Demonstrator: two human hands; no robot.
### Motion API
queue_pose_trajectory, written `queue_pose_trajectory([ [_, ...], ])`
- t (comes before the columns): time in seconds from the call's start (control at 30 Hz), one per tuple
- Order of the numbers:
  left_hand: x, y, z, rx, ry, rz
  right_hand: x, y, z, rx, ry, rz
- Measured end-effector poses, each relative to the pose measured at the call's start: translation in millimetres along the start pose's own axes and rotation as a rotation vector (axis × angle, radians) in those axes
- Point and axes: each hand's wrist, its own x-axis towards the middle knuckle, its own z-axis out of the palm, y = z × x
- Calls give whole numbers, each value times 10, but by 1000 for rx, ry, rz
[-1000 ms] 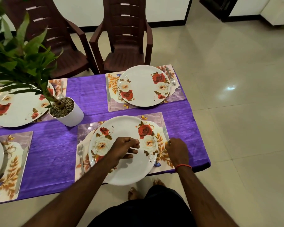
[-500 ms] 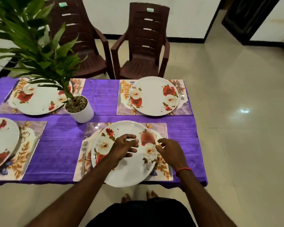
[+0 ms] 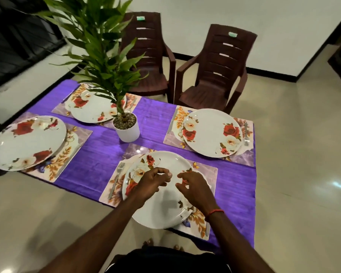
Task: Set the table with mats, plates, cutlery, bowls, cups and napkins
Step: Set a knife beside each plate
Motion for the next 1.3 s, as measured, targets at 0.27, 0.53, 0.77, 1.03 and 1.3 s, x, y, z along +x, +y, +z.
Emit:
queue_pose_trajectory([
  [0.27, -153, -155, -134, 189, 227, 72, 146, -151, 176, -100, -91, -131],
  [0.53, -416, -511, -474, 324, 378, 106, 332, -528, 514, -80, -251, -314],
  [0.77, -711, -699, -989, 362, 555, 79, 441, -1224, 848, -130, -330, -490],
  [1.03, -1224, -916, -1806, 654, 738, 19, 509, -2097, 1511, -159, -380, -652],
  [1.3, -1960, -1304, -2529, 688, 831, -146, 321, -3059, 2163, -165, -540, -764],
])
